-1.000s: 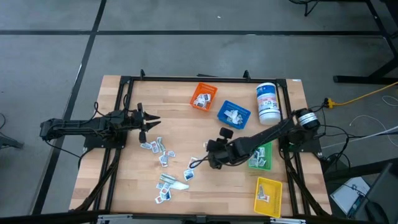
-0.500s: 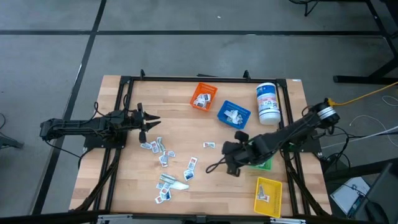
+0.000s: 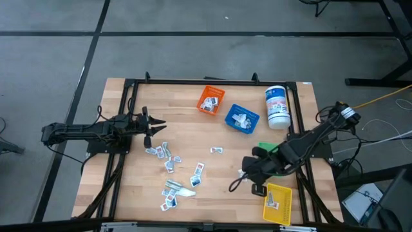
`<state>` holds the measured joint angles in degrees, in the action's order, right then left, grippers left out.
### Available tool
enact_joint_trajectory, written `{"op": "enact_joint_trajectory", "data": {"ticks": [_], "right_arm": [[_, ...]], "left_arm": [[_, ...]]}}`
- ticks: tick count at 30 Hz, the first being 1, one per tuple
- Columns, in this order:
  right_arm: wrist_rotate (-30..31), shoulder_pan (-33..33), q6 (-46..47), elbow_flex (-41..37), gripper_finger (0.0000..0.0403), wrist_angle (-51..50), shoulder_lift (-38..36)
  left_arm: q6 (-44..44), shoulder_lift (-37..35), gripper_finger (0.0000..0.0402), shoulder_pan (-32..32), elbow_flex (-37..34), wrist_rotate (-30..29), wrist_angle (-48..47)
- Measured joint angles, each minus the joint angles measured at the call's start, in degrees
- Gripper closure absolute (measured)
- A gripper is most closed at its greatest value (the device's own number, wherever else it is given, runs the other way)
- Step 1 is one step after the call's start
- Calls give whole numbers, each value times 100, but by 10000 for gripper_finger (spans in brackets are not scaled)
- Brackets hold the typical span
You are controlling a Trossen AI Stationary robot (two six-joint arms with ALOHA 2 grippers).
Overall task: Pick & Place First Aid Supplies
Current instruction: Put the orange ointment pack into the yellow basket
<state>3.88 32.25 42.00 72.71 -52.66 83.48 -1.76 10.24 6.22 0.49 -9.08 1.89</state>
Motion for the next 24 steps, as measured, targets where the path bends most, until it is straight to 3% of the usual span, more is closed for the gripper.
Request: {"op": "enact_joint_trajectory", "data": {"ticks": [11,16,24], "right_arm": [[0,31,-94,0,353,-20,443],[-18,31,-795,-2,353,4,787],[-409,31,-951,-2,341,2,1409]], "left_arm": [[-1,-1,311,0,-2,0,0],[0,0,309,0,0,0,0],[-1,-1,310,0,-2,0,0]]}}
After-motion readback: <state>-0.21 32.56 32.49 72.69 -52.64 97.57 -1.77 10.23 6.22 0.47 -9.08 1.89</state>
